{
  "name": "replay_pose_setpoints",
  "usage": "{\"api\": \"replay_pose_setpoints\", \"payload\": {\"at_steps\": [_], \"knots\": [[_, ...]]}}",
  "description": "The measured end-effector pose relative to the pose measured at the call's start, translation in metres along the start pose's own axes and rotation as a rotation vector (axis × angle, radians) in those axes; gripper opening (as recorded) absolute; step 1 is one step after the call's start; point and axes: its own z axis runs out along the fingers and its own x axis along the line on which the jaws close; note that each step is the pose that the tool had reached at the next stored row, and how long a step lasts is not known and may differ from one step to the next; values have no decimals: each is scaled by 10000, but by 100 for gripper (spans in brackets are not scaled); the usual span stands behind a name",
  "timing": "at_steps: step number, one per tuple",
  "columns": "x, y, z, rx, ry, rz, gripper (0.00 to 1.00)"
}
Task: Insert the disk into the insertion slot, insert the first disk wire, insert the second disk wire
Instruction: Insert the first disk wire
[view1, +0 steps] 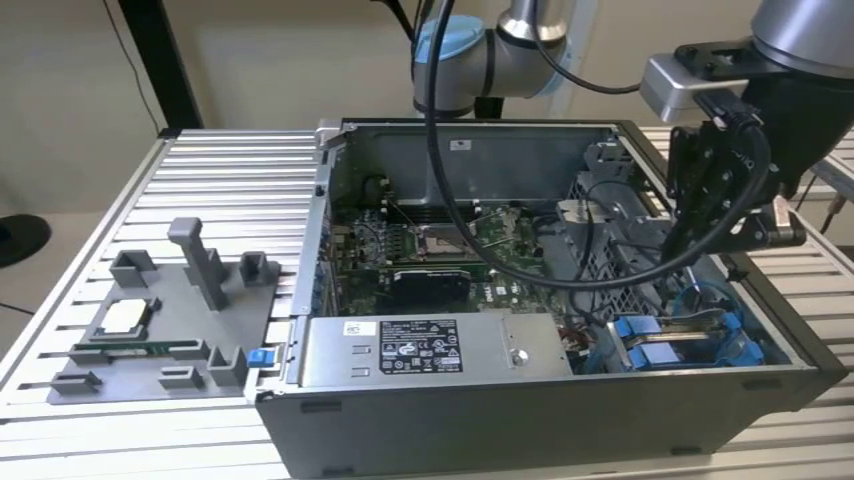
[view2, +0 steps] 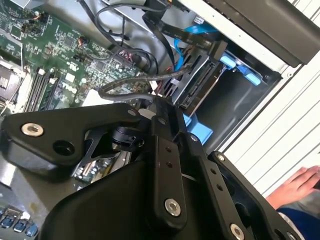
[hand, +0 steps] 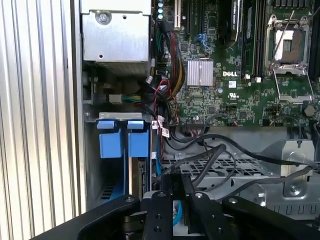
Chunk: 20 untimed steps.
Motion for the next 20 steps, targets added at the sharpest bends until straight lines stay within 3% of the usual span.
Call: {"api": "replay_pose_setpoints", "payload": {"at_steps": [20], "knots": [[119, -227, 123, 0, -1, 0, 0]]}}
